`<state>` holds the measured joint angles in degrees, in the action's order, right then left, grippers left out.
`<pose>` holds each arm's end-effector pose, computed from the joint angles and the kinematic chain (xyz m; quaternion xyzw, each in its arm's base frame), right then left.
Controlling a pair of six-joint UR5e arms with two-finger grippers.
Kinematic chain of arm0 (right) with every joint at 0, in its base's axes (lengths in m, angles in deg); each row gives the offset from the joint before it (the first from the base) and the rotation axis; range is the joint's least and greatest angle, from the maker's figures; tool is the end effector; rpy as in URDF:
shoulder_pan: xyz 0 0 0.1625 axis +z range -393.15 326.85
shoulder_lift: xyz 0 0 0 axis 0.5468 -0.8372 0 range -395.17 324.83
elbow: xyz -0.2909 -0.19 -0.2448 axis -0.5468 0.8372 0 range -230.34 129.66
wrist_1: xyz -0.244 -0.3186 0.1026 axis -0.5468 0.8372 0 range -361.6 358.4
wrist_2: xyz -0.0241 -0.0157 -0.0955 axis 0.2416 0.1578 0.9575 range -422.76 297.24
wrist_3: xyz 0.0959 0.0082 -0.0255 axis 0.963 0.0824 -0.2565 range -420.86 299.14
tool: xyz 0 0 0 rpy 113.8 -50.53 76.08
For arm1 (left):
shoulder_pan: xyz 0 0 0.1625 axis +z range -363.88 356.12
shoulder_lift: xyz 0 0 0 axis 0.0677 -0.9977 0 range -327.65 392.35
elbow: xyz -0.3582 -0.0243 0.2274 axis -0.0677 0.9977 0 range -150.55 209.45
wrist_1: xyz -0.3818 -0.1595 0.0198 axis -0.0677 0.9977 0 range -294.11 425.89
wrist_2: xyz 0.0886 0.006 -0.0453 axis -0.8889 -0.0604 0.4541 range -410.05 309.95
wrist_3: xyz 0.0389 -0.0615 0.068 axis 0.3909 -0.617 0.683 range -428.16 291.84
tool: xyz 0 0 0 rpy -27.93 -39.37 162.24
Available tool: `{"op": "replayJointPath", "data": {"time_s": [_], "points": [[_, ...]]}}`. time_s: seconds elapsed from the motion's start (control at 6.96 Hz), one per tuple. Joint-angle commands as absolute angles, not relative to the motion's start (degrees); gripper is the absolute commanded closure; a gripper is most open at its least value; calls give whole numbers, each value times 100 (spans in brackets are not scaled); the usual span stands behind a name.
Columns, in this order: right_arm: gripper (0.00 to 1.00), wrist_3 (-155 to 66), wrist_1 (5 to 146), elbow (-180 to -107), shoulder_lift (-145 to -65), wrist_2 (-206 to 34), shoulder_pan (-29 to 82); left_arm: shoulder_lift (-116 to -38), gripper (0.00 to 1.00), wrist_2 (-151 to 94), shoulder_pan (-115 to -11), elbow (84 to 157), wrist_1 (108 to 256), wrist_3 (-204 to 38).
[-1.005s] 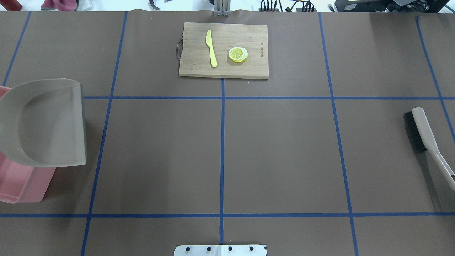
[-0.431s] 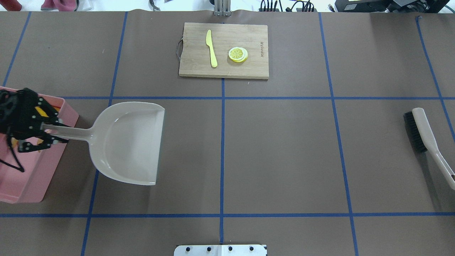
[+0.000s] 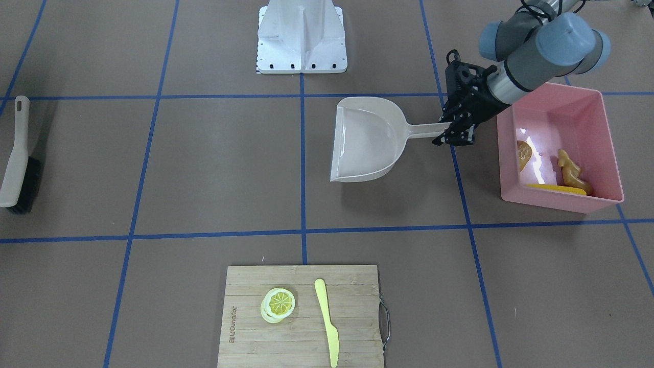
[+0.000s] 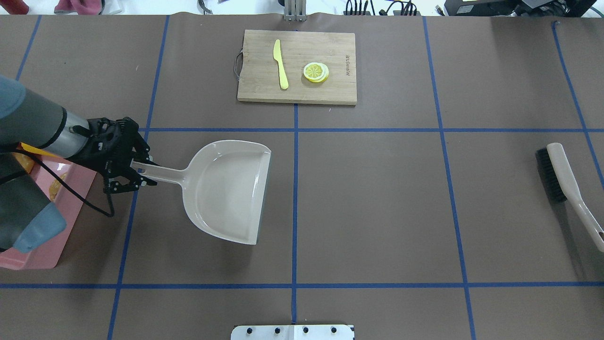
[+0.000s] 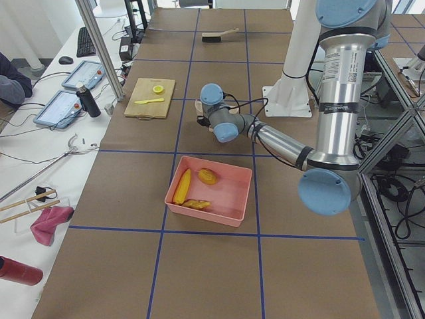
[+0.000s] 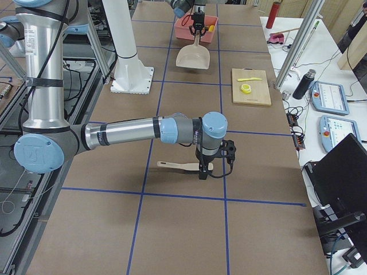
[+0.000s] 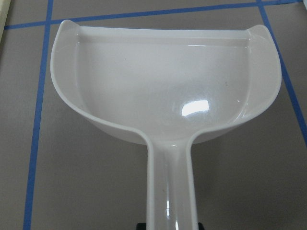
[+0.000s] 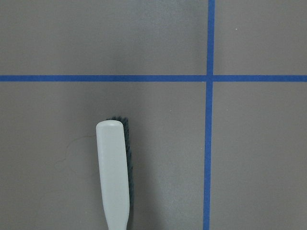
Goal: Sweep and dump trash into bin
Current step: 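Carry the empty dustpan back and lower it onto the table with the left gripper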
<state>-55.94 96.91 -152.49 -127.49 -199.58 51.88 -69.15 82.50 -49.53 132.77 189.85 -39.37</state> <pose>0.0197 -0.4739 0.5860 -0.0238 -0.3967 -0.0050 0.9176 0.3409 -0.4431 0.3671 0.4103 0.3752 0.6268 0.5459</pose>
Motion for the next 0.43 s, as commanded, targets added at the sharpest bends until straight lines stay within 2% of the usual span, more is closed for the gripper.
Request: {"op": "replayJointPath", "data": {"time_s": [0.0,0.29], "points": [[0,-5594,9684,-15274,-12781,-19952,5193,-7153,100,8275,-4783,13070,18938,-4326],[0,-5550,9684,-15265,-12772,-19943,5193,-7162,100,8258,-4696,13053,18946,-4600]]}}
